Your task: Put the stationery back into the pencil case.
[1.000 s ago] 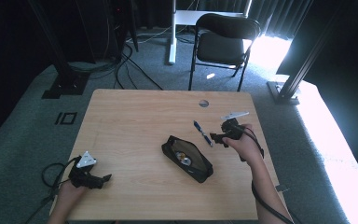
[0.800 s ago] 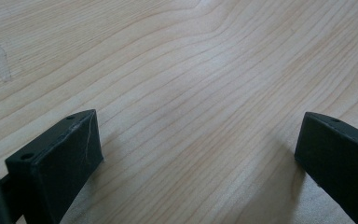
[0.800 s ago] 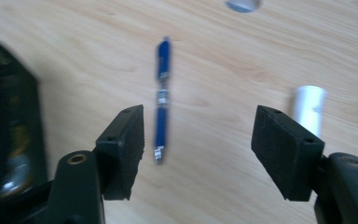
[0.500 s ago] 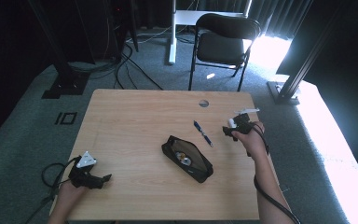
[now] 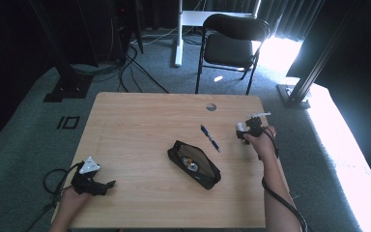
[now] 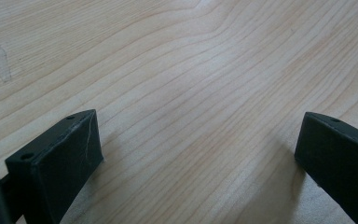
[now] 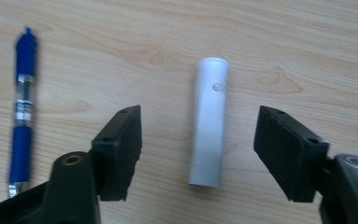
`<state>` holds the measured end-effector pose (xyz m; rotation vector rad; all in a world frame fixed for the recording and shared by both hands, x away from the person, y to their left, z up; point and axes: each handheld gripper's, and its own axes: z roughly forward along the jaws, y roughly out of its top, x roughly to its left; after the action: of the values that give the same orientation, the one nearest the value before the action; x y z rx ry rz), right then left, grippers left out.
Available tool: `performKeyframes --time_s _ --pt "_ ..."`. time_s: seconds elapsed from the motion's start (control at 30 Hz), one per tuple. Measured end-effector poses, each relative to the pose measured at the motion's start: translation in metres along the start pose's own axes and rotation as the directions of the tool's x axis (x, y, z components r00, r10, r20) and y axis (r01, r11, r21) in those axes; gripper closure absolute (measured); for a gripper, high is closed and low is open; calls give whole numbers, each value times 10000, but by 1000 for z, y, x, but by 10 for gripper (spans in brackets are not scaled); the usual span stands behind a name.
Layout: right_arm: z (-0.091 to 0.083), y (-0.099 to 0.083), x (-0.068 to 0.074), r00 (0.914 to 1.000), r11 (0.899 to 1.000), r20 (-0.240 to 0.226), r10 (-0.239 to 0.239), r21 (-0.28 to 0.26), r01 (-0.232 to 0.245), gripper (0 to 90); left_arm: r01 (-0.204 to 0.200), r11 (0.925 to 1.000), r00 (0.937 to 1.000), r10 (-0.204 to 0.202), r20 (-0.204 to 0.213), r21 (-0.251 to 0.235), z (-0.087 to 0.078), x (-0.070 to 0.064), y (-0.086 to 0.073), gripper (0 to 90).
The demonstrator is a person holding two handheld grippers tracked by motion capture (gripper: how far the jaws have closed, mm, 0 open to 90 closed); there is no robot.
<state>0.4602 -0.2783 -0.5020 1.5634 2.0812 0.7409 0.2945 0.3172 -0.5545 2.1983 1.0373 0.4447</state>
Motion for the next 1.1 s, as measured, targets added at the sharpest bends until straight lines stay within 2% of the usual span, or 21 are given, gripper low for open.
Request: performKeyframes --time_s 0.17,0.3,0.63,0.77,0.8,0.87,0.9,1.0,1.1 --pt "8 -1 -4 9998 9998 62 179 9 -179 370 5 10000 10000 -5 3 -5 0 0 0 6" --pt "16 -2 -3 9995 9999 316 -87 131 83 428 5 10000 10000 -5 4 -5 0 0 0 6" --pt "30 2 -2 9991 9987 343 268 432 -283 573 1 10000 10000 -1 4 -4 0 0 0 7" --pt "35 3 -2 9984 9977 380 419 525 -439 597 3 10000 10000 -3 -3 0 0 0 0 7" --pt "36 3 -2 9979 9977 478 433 505 -457 638 1 10000 10000 -1 3 -5 0 0 0 6" --pt "38 2 -1 9978 9960 461 481 735 -514 645 -1 10000 10000 1 3 -4 0 0 0 7" --pt "39 1 0 9977 9952 472 487 829 -525 686 4 10000 10000 -4 1 -7 0 0 0 7" --pt "40 0 1 9962 9938 419 770 766 -800 690 2 10000 10000 -2 3 -6 0 0 0 7" --pt "37 1 3 9975 9929 355 618 998 -650 690 0 10000 10000 0 4 -5 0 0 0 7"
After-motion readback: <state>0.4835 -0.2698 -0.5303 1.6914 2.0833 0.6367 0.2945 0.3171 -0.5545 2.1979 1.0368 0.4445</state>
